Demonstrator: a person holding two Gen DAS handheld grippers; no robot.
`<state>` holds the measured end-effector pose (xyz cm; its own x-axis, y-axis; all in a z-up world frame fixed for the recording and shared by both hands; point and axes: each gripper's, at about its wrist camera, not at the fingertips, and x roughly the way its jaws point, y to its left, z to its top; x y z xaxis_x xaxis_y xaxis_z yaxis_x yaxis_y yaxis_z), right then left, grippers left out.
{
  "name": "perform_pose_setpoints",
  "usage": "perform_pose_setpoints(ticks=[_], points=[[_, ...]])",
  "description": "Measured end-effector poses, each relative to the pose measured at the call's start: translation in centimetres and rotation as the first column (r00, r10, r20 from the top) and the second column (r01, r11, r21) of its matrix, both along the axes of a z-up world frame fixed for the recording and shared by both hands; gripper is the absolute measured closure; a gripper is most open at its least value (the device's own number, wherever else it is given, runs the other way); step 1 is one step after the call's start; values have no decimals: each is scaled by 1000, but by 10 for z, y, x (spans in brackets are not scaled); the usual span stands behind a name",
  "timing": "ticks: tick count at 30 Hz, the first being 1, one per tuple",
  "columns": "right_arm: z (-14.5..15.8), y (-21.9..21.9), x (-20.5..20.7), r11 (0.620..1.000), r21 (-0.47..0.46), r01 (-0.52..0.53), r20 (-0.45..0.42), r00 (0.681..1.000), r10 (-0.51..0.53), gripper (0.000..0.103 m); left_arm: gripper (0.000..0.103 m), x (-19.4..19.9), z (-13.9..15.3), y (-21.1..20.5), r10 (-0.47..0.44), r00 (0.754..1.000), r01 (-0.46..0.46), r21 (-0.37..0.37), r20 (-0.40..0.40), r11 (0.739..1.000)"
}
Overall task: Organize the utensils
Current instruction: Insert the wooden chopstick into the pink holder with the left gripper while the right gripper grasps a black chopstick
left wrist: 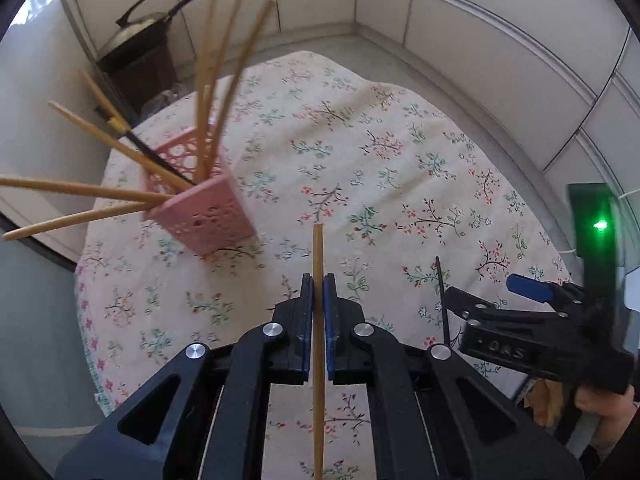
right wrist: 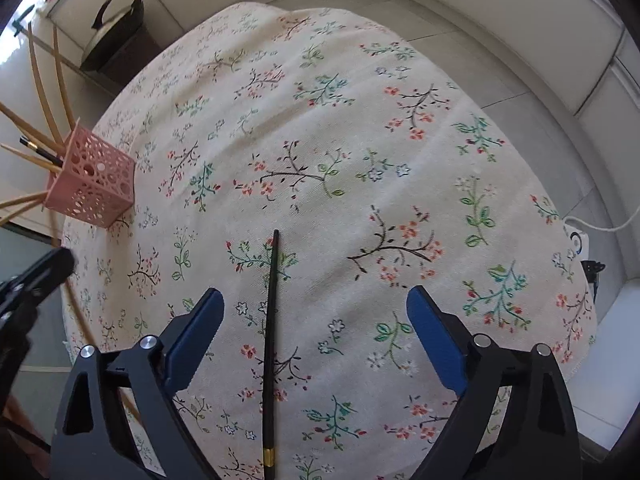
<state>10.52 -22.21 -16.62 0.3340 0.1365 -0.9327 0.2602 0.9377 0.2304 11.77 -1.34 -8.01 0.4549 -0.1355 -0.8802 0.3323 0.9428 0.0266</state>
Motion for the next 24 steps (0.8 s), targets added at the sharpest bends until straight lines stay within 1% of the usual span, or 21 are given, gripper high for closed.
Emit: perform_pose_setpoints(ticks=[1, 2, 3, 4, 5, 6, 7, 8, 9, 10, 12, 14, 16, 19, 24], points=[[-2, 6, 3, 1000, -18, -18, -8, 1000, 18, 16, 98, -6, 9, 10, 18, 1000, -18, -12, 23, 1000], [-5, 13, 6, 999, -33, -39, -18, 999, 39, 22, 98, -9, 17, 14, 33, 999, -32, -20, 43, 999], [-9, 19, 9, 997, -46, -60, -34, 998, 59, 35, 98, -15, 24, 22, 49, 997, -47, -29, 64, 998], [-15, 26, 12, 994, -62, -85, -65, 995, 81, 41, 98, -21, 32, 29, 66, 994, -62, -40, 88, 997], [-19, 32, 14, 990, -103, -98, -78, 993, 91, 47, 98, -24, 36, 33, 76, 991, -71, -48, 106, 996], [-17, 38, 15, 983, -146, -108, -59, 993, 100, 65, 98, -30, 44, 39, 86, 989, -79, -60, 124, 995], [-15, 45, 16, 981, -146, -131, -46, 991, 125, 75, 98, -35, 49, 44, 97, 986, -87, -78, 137, 993], [-13, 49, 17, 982, -133, -135, -38, 991, 131, 94, 98, -39, 55, 49, 108, 983, -94, -97, 149, 991], [-12, 51, 19, 984, -120, -132, -35, 991, 129, 98, 98, -43, 61, 55, 121, 979, -102, -120, 163, 988], [-10, 51, 20, 988, -97, -119, -28, 993, 116, 98, 98, -44, 64, 58, 132, 976, -109, -137, 174, 985], [-4, 49, 16, 993, -69, -101, 22, 994, 102, 98, 98, -47, 73, 65, 159, 967, -124, -176, 198, 976], [11, 45, 7, 994, -57, -98, 85, 991, 102, 98, 98, -48, 81, 71, 177, 960, -133, -207, 216, 969], [30, 36, -3, 996, -19, -85, 142, 986, 87, 98, 98, -50, 90, 77, 194, 952, -137, -237, 236, 962], [62, 19, -19, 998, 20, -63, 241, 969, 56, 98, 98, -54, 100, 80, 203, 942, -128, -272, 267, 954], [106, -8, -33, 995, 96, -37, 344, 939, 2, 98, 98, -57, 112, 80, 221, 928, -124, -310, 301, 943]])
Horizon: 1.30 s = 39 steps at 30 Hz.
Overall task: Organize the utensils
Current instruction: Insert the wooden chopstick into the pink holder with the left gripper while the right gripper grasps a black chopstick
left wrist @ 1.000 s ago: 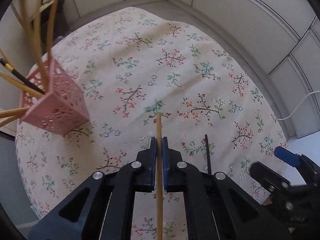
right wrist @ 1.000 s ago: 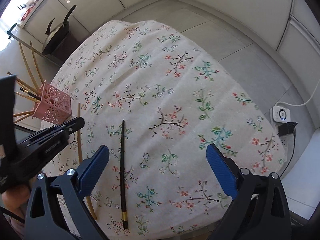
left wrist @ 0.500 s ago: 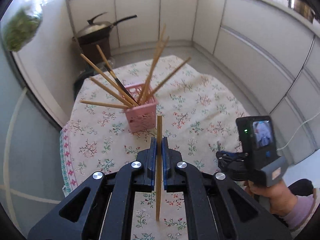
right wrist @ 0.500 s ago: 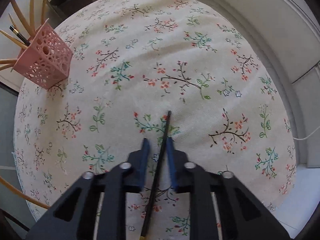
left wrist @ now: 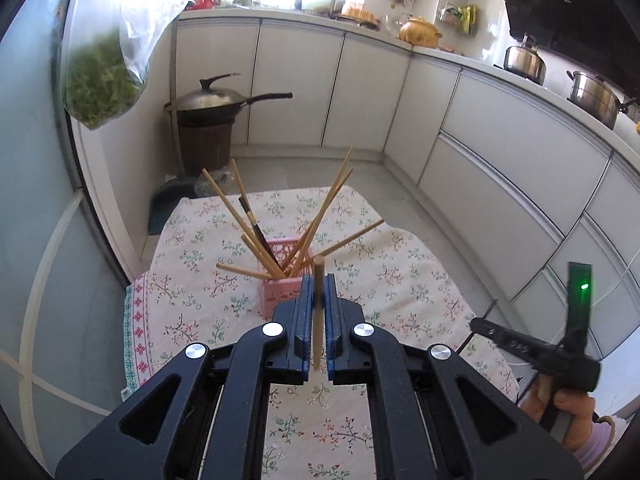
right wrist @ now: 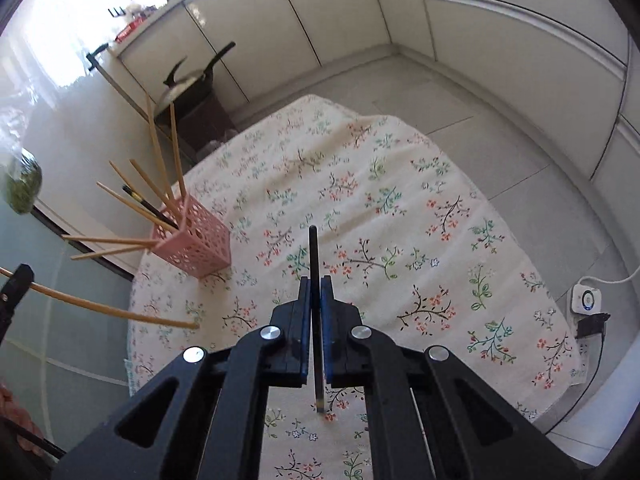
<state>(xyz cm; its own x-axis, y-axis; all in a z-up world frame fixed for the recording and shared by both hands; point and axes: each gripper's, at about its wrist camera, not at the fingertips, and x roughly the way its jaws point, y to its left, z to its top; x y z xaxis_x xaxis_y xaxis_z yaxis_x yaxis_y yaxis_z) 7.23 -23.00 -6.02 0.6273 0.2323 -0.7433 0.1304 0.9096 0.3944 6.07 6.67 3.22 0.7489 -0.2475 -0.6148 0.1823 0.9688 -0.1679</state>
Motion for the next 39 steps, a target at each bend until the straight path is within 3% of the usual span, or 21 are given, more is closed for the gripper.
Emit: perform_pose_setpoints(ticks=[7, 12, 20, 27, 31, 34, 39], points=[[49, -12, -14, 998, 62, -4, 116, 993, -3, 98, 98, -5, 24, 5, 26, 998, -25, -26, 57, 999], [74, -21, -17, 992, 127, -18, 144, 990, -1, 98, 98, -4, 53, 9, 60, 991, -54, -50, 120, 997], [100, -19, -18, 990, 128, -51, 177, 984, 27, 98, 98, 32, 87, 14, 155, 967, -144, -71, 203, 987], [100, -17, 1, 992, 114, -62, 156, 987, 44, 98, 98, 80, 80, 8, 193, 961, -181, -77, 199, 981], [102, -11, 9, 993, 94, -70, 153, 987, 55, 98, 97, 106, 57, 0, 208, 963, -207, -23, 170, 978], [106, -7, 13, 992, 97, -81, 156, 986, 65, 98, 92, 118, 34, 1, 213, 974, -212, -14, 82, 977], [129, 5, 15, 986, 119, -121, 194, 976, 97, 98, 69, 89, 55, 32, 284, 949, -275, -82, 136, 958]])
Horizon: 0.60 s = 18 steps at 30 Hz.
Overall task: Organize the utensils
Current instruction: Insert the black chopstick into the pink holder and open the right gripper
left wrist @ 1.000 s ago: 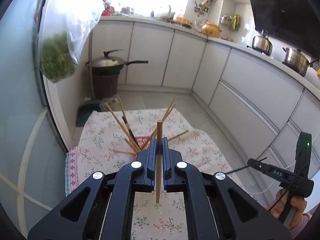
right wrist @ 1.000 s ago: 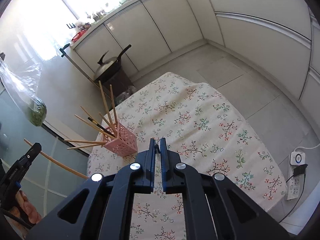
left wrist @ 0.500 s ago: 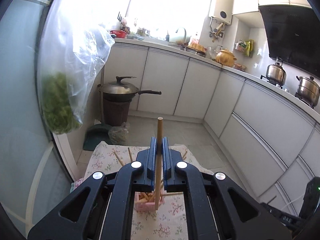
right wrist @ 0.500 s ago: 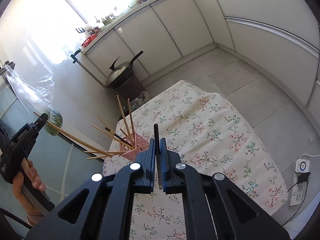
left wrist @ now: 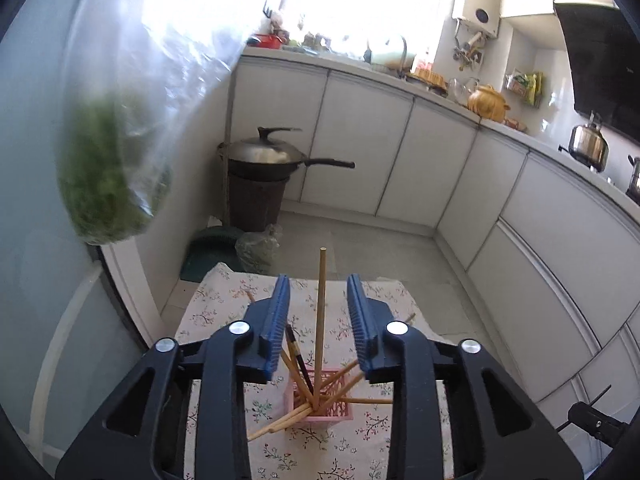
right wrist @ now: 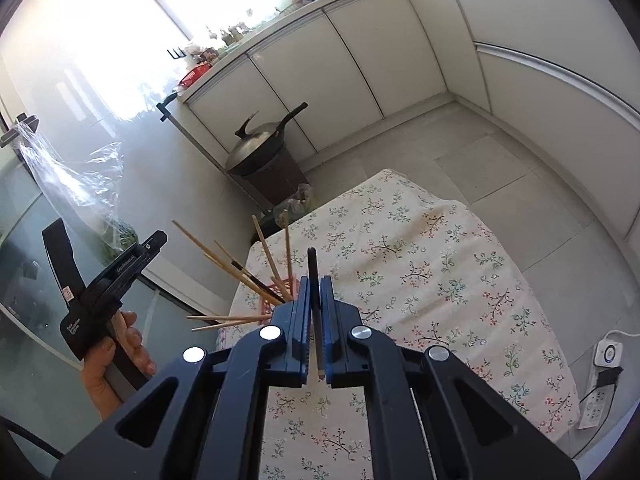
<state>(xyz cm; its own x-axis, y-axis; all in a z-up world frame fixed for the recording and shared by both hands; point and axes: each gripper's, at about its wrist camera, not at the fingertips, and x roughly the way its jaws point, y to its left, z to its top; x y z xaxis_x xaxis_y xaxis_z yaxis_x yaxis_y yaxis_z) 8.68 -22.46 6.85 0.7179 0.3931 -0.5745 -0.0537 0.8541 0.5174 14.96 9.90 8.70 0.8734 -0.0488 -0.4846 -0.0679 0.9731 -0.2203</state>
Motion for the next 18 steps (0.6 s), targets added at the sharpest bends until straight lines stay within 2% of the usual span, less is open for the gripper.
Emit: perform_pose_setpoints(ticks=[2, 6, 8, 14, 18], points=[[14, 8, 0, 1000, 12, -19, 21, 1000, 19, 98, 61, -19, 14, 16, 31, 999, -30, -22, 33, 999], [45, 27, 5, 999, 17, -43, 71, 997, 42, 98, 55, -44, 30, 37, 49, 997, -45, -65, 64, 997], [59, 37, 10, 999, 22, -50, 89, 995, 48, 98, 45, -54, 35, 43, 52, 996, -47, -69, 72, 997], [96, 71, 43, 999, -10, -47, 128, 991, 48, 98, 42, -53, 37, 44, 45, 996, -40, -56, 77, 998], [92, 97, 71, 996, -80, -37, 119, 992, 46, 98, 42, -42, 28, 42, 15, 999, -12, -71, 43, 997]])
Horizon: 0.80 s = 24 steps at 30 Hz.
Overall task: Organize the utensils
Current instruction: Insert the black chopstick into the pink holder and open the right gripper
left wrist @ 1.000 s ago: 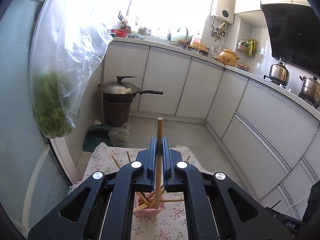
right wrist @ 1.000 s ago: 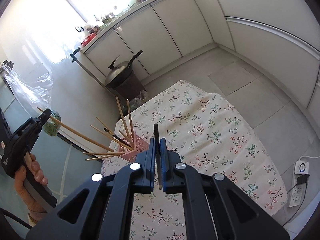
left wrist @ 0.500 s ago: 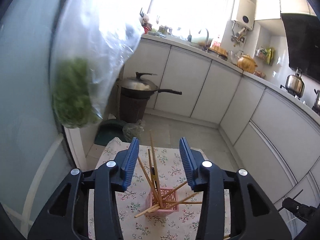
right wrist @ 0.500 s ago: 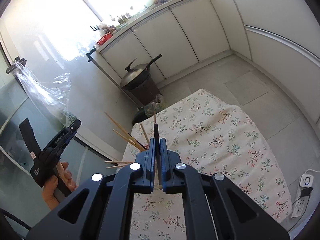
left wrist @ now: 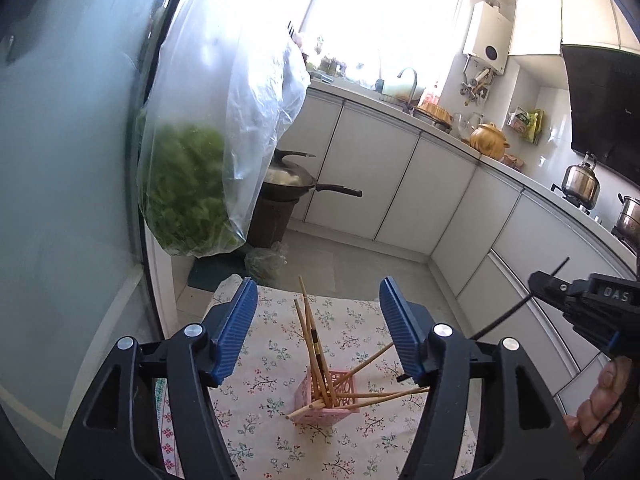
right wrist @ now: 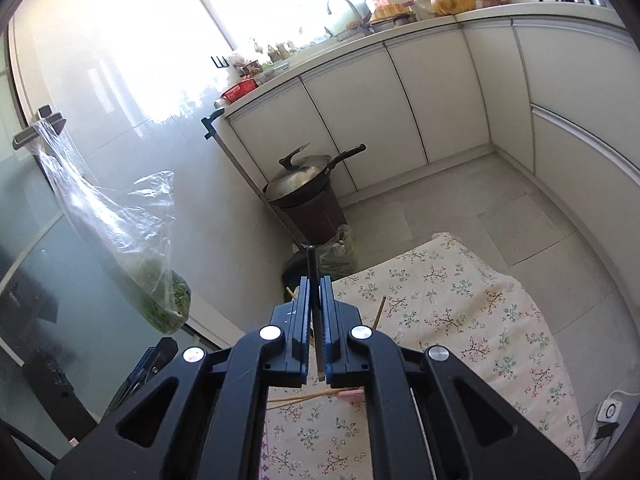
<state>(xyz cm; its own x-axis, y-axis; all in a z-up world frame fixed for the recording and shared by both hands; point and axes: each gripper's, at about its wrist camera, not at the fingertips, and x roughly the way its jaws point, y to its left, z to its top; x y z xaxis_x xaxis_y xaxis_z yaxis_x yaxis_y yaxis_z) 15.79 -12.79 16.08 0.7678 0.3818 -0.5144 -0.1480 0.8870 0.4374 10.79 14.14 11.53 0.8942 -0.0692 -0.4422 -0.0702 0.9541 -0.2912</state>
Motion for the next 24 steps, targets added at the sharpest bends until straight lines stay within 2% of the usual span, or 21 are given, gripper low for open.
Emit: perform_pose_setpoints(ticks=[3, 5, 8, 11, 15, 16, 18, 20, 22, 24], points=[[-24, 16, 21, 999, -42, 8, -19, 1000, -8, 97, 42, 7, -5, -2, -6, 1000, 6, 12, -19, 1000], [-50, 26, 34, 999, -38, -5, -44, 999, 3, 95, 42, 12, -9, -1, 0, 999, 1, 20, -33, 1000], [-73, 39, 47, 999, -53, -13, -51, 999, 11, 94, 42, 13, -9, 5, 10, 999, -10, 12, -36, 1000], [-68, 40, 42, 999, -39, -35, -17, 999, 34, 88, 42, 11, -7, 6, 15, 1000, -14, 12, -26, 1000], [-47, 34, 16, 994, -105, -19, 56, 998, 24, 85, 42, 7, -5, -5, -14, 1000, 14, 25, -20, 1000], [-44, 30, 9, 992, -125, -5, 70, 997, 14, 82, 41, 5, -4, -11, -24, 1000, 24, 41, -15, 999], [-41, 24, -5, 984, -174, 29, 100, 995, -12, 67, 40, -1, -3, -25, -35, 999, 35, 76, 0, 996], [-41, 16, -23, 969, -233, 77, 141, 989, -44, 60, 30, -9, -3, -38, -33, 999, 31, 111, 18, 993], [-45, 8, -37, 952, -284, 112, 164, 984, -67, 56, 24, -18, -6, -53, -15, 999, 9, 151, 39, 988], [-52, -2, -52, 940, -308, 146, 179, 979, -94, 46, 21, -25, -13, -66, -4, 999, -4, 179, 43, 984]])
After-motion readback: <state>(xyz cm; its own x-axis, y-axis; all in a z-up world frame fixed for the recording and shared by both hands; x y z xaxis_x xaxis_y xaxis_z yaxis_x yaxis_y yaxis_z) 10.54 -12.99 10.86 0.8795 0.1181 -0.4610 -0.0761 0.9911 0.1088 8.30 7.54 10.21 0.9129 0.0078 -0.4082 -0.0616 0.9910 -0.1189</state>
